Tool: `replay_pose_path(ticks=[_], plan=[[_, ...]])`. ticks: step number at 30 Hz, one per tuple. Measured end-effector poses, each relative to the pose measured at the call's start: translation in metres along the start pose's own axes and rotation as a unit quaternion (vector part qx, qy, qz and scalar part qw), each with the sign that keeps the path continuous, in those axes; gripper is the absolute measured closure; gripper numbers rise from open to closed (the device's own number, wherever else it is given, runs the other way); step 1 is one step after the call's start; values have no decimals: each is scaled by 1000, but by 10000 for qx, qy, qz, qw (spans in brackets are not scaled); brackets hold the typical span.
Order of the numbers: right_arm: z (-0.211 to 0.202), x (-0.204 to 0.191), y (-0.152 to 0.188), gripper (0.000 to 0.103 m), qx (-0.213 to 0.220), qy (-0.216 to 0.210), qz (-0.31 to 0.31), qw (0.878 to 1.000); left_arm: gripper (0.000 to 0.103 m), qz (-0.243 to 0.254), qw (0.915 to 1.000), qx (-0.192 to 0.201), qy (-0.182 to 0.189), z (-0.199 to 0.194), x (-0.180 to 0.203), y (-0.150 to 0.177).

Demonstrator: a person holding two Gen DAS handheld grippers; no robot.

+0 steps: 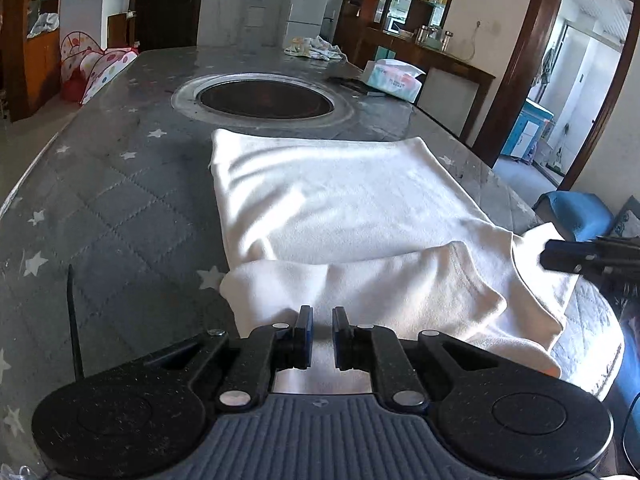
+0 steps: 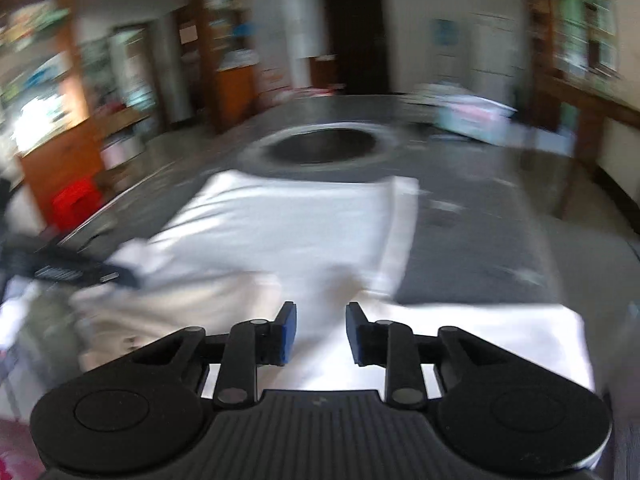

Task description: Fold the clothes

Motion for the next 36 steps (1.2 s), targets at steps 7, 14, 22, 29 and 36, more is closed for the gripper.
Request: replay_pose_path(ticks=[7,14,22,29,36], plan=[[-17,87,23,69,37,1178,1361,9837,83,69,10000,-19,-36,2,5,-1],[-6,133,43,62,16,1404,2112,9673,79,96,9999,-40,-42,1,8,-2],[-13,130,39,100,313,1513,1891,9697,72,99,9999,-36,-51,1,11,-2],[-36,92,10,100,808,1178,1369,9802,70,88,9999,16,-88,-3,12,-1],[-45,8,-40,100,1185,92,153,9928,64,69,9998,121,-152,-12,11,5]])
Point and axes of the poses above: each gripper's, at about its wrist camera, not at the fingertips, and z roughly the way its jaws point, x to its right, y to its underside, the point moved 2 cm from there along z, roughly the way its jaws point, and after that the axes turned 8 degrees about -x, right-handed, at the moved point
